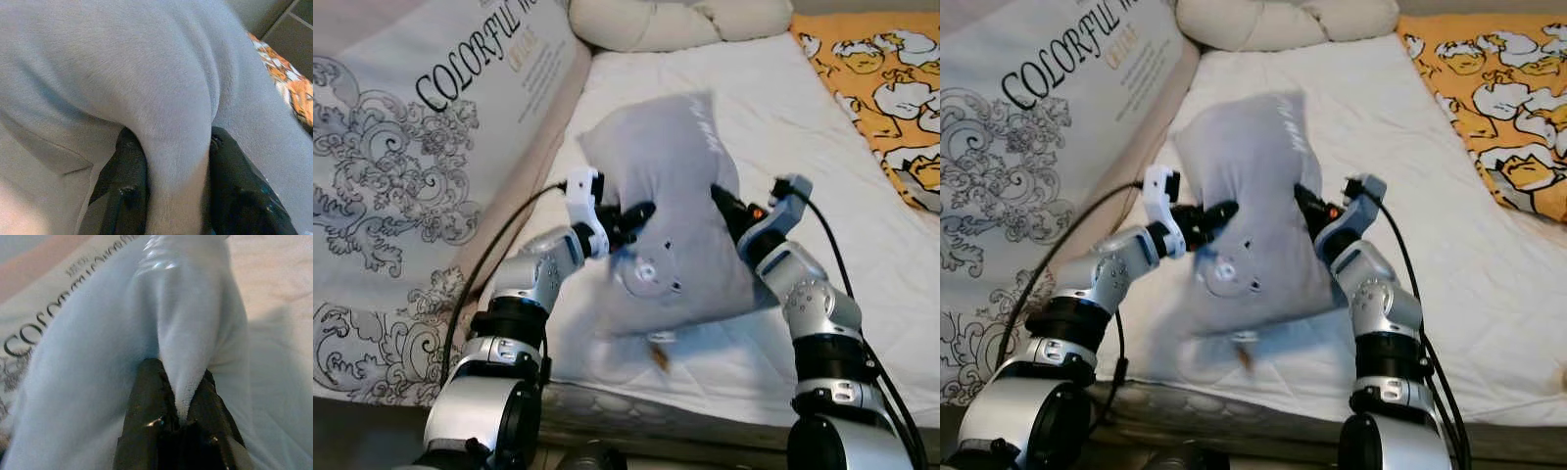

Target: Clean up the room

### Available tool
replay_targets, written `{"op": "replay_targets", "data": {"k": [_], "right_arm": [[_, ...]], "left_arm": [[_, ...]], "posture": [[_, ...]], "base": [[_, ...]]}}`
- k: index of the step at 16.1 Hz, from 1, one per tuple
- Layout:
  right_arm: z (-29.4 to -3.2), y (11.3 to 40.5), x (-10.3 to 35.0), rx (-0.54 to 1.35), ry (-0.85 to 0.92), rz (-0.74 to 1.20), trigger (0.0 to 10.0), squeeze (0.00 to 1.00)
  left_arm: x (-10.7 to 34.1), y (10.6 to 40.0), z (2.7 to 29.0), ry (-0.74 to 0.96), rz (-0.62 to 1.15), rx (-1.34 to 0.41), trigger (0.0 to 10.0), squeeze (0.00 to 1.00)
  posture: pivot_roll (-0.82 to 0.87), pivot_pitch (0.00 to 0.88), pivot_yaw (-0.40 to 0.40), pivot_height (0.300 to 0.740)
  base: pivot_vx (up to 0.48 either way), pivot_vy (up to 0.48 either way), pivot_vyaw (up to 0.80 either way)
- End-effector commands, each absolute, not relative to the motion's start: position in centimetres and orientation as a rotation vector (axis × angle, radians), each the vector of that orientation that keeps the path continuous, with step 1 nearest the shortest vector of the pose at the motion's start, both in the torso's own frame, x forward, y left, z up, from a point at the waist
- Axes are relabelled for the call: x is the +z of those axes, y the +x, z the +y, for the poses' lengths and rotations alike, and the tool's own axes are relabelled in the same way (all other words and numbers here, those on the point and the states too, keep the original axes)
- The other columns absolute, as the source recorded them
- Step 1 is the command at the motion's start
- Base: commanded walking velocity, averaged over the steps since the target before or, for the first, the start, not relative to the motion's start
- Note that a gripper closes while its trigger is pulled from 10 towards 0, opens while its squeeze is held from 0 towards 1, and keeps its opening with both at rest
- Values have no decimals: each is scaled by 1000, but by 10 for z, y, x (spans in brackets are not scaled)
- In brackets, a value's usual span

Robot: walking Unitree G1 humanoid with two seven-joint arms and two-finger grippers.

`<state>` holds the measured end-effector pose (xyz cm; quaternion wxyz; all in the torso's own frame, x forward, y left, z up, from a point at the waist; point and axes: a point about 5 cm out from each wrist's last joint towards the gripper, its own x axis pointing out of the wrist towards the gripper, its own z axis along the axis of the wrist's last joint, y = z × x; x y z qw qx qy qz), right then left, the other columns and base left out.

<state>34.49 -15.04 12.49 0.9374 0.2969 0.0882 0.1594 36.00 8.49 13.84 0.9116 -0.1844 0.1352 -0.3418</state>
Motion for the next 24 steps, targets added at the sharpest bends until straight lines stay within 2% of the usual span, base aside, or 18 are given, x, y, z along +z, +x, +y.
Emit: {"op": "replay_targets", "data": {"k": [1, 5, 10, 11, 13, 15, 16, 17, 19, 24], "right_arm": [[-132, 343, 127, 402, 594, 191, 0, 0], [-142, 337, 115, 338, 575, 155, 0, 0], [-146, 331, 105, 256, 622, 131, 0, 0], [-146, 332, 107, 237, 617, 98, 0, 0], [-145, 334, 107, 211, 580, 95, 0, 0], [-149, 335, 105, 162, 593, 124, 4510, 0], [-149, 335, 104, 162, 599, 139, 10000, 0], [-148, 333, 103, 192, 655, 138, 10000, 0], [-146, 330, 102, 210, 637, 132, 10000, 0], [-147, 327, 100, 170, 663, 124, 10000, 0]], "left_arm": [[147, 360, 82, -355, 225, -712, 0, 0], [158, 355, 86, -279, 147, -693, 0, 0], [160, 348, 69, -220, 121, -728, 0, 0], [161, 347, 71, -177, 112, -702, 10000, 0], [162, 347, 76, -131, 94, -677, 10000, 0], [161, 349, 79, -89, 88, -654, 10000, 0], [161, 349, 79, -81, 91, -652, 10000, 0], [161, 350, 80, -75, 93, -647, 10000, 0], [161, 351, 80, -60, 94, -633, 10000, 0], [162, 355, 80, -46, 94, -623, 10000, 0]], "posture": [[-50, 0, 137, 740], [-55, 0, 147, 740], [-35, 0, 146, 740], [-32, 0, 150, 740], [-32, 0, 157, 740], [-30, 0, 157, 740], [-28, 0, 157, 740], [-26, 0, 156, 740], [-29, 0, 159, 740], [-41, 0, 176, 740]], "base": [[0, 0, 0], [0, 0, 0], [0, 0, 0], [0, 0, 0], [0, 0, 0], [0, 0, 0], [0, 0, 0], [0, 356, 0], [0, 371, 0], [0, 377, -607]]}}
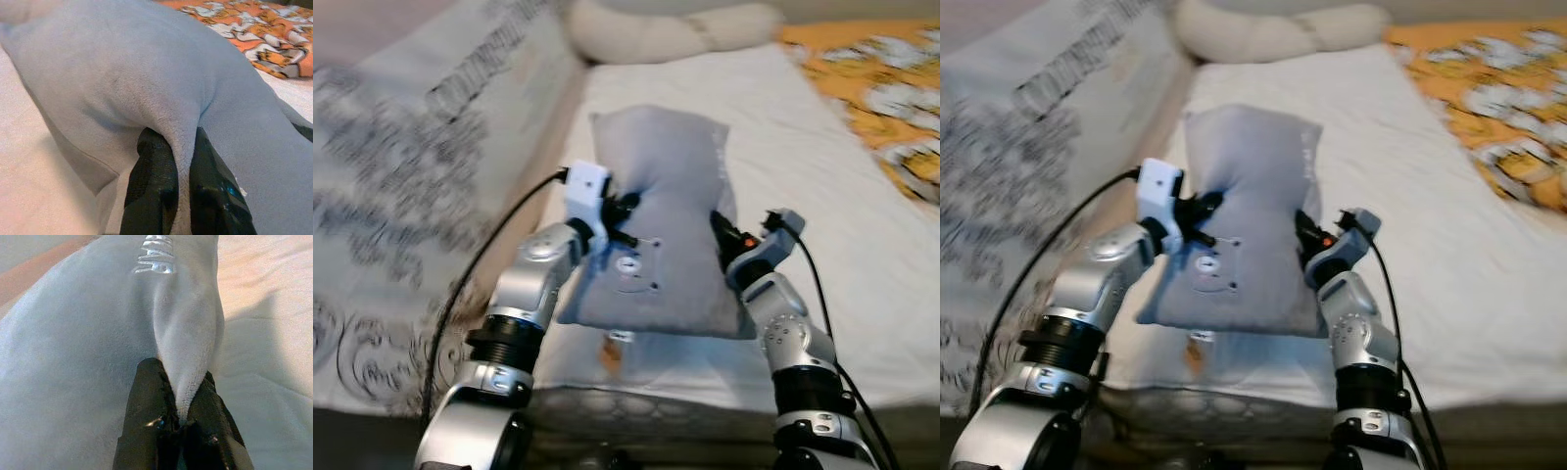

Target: Clean up the room

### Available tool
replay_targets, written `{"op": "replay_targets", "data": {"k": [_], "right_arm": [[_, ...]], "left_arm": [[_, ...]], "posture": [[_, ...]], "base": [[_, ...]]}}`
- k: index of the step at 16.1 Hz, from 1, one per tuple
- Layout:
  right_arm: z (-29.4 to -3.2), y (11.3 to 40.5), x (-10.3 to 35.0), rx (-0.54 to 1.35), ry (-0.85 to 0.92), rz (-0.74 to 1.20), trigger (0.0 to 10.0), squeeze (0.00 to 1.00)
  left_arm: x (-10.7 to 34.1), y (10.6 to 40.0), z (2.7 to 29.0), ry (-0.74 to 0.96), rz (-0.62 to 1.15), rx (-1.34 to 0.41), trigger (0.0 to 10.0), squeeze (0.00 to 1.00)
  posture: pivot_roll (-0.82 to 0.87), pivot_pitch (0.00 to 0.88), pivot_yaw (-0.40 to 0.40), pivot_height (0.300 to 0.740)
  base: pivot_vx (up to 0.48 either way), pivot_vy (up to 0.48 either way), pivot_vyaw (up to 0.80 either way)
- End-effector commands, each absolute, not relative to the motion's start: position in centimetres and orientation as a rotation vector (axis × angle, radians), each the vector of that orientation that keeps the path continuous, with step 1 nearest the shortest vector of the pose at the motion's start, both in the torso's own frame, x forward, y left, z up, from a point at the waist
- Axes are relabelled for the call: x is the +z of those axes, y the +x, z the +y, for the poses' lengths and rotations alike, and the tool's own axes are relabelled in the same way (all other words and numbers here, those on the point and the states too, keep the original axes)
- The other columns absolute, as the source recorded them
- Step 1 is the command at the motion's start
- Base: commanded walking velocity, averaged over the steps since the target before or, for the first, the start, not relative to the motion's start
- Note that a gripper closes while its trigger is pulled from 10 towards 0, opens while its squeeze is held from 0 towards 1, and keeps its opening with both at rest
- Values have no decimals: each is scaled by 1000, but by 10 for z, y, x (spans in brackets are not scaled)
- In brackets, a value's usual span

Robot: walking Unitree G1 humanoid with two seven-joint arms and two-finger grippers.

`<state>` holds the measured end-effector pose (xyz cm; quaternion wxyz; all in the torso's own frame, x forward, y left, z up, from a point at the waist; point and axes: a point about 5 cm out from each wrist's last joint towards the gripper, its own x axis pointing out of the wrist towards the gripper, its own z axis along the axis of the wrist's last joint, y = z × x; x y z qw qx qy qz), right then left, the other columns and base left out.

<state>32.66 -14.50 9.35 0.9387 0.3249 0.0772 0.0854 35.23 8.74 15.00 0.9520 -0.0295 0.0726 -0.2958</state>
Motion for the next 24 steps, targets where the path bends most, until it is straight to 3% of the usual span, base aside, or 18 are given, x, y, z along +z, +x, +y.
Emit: {"op": "replay_targets", "data": {"k": [1, 13, 24], "right_arm": [[-147, 327, 99, 161, 671, 125, 10000, 0], [-144, 325, 96, 154, 675, 144, 10000, 0], [-151, 326, 95, 117, 683, 153, 10000, 0]], "left_arm": [[163, 356, 80, -41, 94, -626, 10000, 0], [160, 358, 83, -35, 107, -611, 10000, 0], [165, 363, 79, -58, 77, -594, 10000, 0]], "posture": [[-41, 0, 178, 740], [-43, 0, 185, 740], [-65, 0, 206, 740]], "base": [[0, 375, 0], [0, 349, 0], [71, 0, 0]]}}
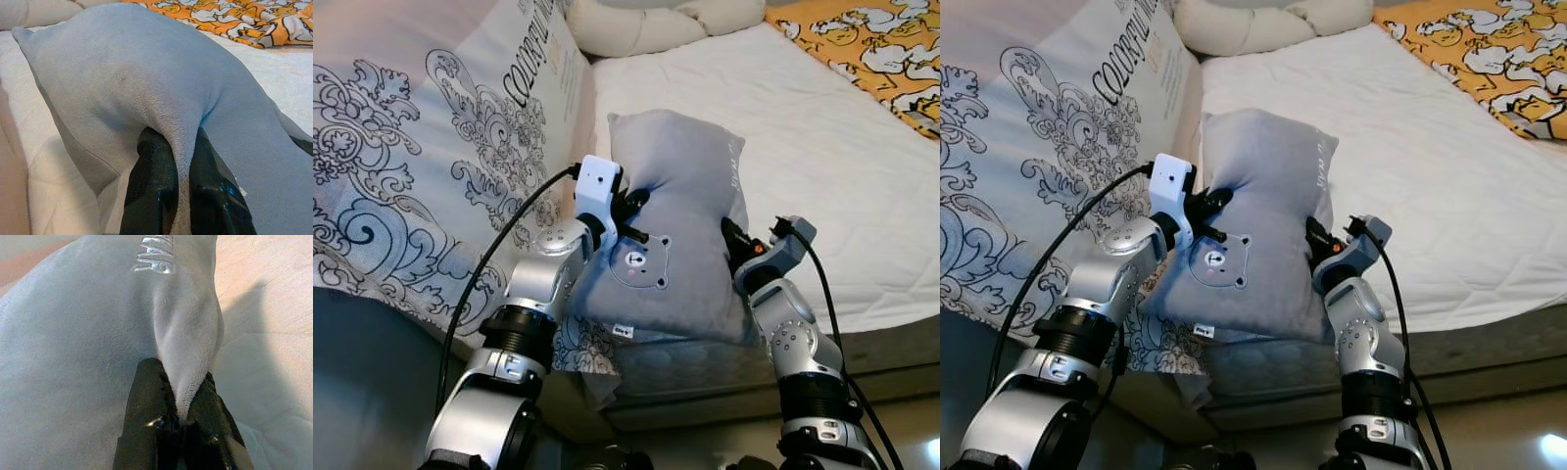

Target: Clean up the room

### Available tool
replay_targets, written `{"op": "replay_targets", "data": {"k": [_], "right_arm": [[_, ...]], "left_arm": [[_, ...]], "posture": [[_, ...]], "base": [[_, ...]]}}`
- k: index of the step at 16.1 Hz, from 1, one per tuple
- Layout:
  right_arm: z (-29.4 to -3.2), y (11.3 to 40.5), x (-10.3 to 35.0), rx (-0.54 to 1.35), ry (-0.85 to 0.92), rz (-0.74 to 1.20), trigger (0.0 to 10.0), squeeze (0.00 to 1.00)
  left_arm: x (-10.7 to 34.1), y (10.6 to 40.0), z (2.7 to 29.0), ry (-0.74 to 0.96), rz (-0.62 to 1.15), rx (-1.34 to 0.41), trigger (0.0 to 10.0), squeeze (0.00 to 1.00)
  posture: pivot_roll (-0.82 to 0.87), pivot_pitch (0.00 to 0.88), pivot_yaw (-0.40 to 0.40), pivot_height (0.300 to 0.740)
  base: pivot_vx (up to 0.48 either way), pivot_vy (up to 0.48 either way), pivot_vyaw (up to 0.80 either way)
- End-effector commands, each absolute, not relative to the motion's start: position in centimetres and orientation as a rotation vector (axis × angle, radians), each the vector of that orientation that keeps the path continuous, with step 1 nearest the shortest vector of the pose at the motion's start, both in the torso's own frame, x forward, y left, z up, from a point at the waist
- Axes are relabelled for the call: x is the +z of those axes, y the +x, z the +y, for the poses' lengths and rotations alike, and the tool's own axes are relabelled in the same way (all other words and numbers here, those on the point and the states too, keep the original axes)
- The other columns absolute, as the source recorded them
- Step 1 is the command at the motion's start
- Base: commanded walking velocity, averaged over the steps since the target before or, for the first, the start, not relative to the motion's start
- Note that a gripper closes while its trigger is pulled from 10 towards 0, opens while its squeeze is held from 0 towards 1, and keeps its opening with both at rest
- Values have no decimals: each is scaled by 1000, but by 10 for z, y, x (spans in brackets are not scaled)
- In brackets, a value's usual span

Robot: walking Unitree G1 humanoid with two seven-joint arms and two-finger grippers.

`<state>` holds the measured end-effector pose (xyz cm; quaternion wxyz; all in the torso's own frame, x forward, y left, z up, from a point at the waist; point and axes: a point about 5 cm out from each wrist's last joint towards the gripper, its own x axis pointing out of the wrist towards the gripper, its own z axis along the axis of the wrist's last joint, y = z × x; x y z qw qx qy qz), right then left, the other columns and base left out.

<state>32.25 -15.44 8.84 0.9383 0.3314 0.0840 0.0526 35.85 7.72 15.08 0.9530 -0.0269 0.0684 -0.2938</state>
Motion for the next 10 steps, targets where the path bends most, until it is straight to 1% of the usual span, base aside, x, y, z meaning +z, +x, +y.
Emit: {"op": "replay_targets", "data": {"k": [1, 6, 9, 10], "right_arm": [[-152, 326, 95, 114, 681, 150, 10000, 0], [-156, 327, 96, 105, 674, 147, 10000, 0], [-156, 327, 95, 107, 664, 161, 10000, 0], [-156, 327, 95, 112, 654, 163, 10000, 0]], "left_arm": [[164, 363, 78, -59, 78, -595, 10000, 0], [164, 363, 75, -67, 79, -602, 10000, 0], [163, 363, 75, -79, 79, -599, 10000, 0], [162, 363, 75, -82, 80, -596, 10000, 0]], "posture": [[-72, 0, 209, 740], [-83, 0, 208, 740], [-83, 0, 201, 740], [-79, 0, 192, 740]], "base": [[277, 0, 0], [281, 0, 0], [305, 0, -515], [311, 0, 0]]}}
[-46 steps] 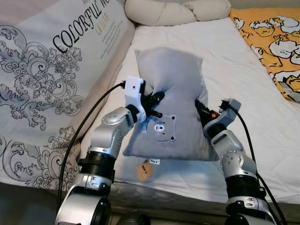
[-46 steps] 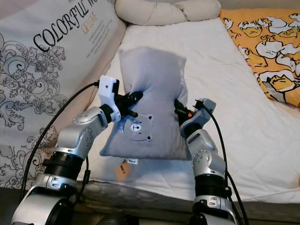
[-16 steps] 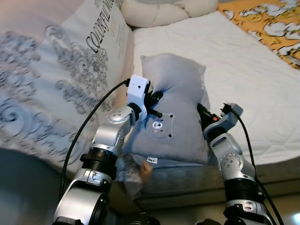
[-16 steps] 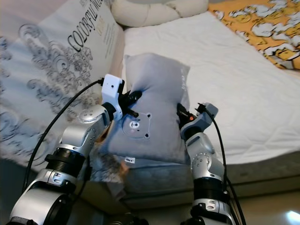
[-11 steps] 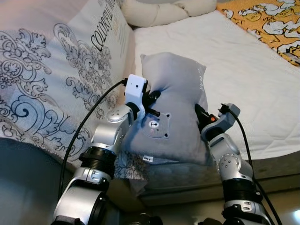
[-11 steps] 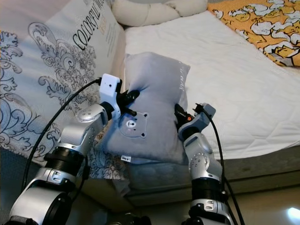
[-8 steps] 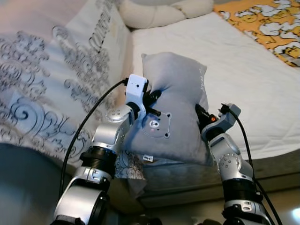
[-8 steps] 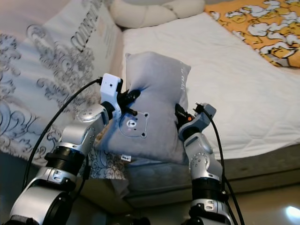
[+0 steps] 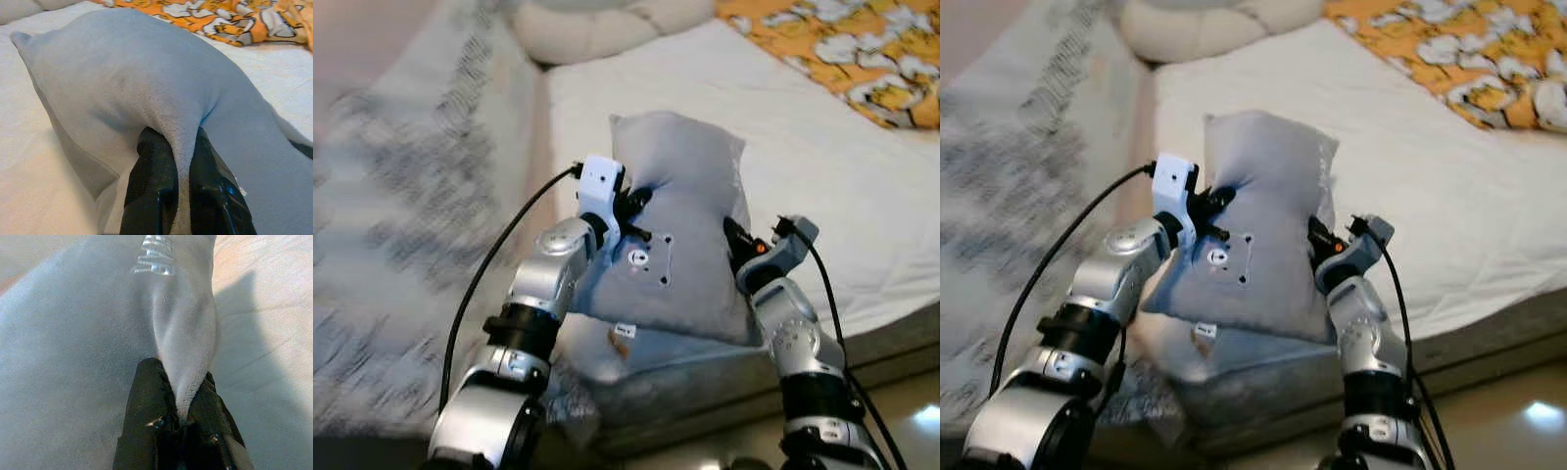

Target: Clean up the room

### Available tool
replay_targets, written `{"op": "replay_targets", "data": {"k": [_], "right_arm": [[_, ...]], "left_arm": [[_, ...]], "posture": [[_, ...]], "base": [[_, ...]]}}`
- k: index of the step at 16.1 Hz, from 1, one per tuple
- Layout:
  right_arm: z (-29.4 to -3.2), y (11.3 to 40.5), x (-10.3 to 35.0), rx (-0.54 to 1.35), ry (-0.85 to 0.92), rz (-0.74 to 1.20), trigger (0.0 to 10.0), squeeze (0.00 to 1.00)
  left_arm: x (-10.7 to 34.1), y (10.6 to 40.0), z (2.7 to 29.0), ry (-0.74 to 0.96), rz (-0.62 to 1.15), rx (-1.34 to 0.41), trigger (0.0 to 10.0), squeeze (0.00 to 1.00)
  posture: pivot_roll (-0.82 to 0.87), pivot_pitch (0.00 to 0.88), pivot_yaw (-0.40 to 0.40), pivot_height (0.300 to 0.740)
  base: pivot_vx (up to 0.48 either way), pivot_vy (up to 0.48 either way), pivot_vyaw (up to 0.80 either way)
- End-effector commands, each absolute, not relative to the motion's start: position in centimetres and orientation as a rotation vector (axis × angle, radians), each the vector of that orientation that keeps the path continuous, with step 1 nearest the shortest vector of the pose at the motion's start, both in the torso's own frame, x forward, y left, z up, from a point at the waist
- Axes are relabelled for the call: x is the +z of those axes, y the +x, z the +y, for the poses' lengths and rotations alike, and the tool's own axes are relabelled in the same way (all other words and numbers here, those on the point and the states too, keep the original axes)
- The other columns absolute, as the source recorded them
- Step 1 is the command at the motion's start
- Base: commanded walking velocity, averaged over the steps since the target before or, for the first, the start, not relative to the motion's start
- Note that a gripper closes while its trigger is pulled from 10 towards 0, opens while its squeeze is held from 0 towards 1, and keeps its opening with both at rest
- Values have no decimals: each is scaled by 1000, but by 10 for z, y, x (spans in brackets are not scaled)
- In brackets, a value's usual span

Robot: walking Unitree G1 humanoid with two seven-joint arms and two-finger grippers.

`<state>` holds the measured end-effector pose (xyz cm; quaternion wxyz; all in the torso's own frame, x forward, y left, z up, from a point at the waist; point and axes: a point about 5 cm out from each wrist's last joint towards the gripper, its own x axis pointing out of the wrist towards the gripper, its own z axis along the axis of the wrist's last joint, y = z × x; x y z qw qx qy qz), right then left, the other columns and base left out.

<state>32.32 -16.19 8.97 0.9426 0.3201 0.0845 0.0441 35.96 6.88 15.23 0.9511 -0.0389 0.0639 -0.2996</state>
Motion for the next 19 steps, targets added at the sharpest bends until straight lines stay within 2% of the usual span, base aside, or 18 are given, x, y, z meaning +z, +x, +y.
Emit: {"op": "replay_targets", "data": {"k": [1, 7, 9, 10, 11, 12, 15, 19], "right_arm": [[-157, 327, 95, 116, 646, 165, 10000, 0], [-156, 329, 95, 146, 636, 210, 10000, 0], [-157, 329, 89, 173, 597, 279, 10000, 0], [-163, 329, 81, 126, 590, 331, 10000, 27], [-168, 330, 78, 91, 591, 343, 10000, 349], [-177, 331, 76, 27, 574, 327, 10000, 1000], [-190, 331, 74, -51, 493, 302, 10000, 1000], [-186, 327, 80, 171, 412, 280, 10000, 1000]], "left_arm": [[161, 362, 75, -87, 81, -592, 10000, 0], [158, 360, 77, -104, 83, -554, 10000, 0], [158, 359, 78, -105, 79, -532, 10000, 0], [157, 358, 80, -96, 81, -521, 10000, 0], [155, 358, 81, -91, 81, -511, 10000, 0], [154, 359, 85, -89, 77, -481, 10000, 0], [156, 363, 89, -64, 64, -453, 10000, 0], [175, 380, 107, 74, 36, -383, 10000, 0]], "posture": [[-75, 0, 183, 740], [-51, 0, 130, 740], [-22, 0, 83, 740], [-13, 0, 71, 740], [-7, 0, 63, 740], [-7, 0, 60, 740], [-6, 0, 57, 740], [-16, 0, 76, 740]], "base": [[315, 0, 0], [312, 0, 0], [287, 0, 0], [0, 0, 0], [0, 0, 0], [0, 0, 0], [0, 0, 0], [0, 0, 0]]}}
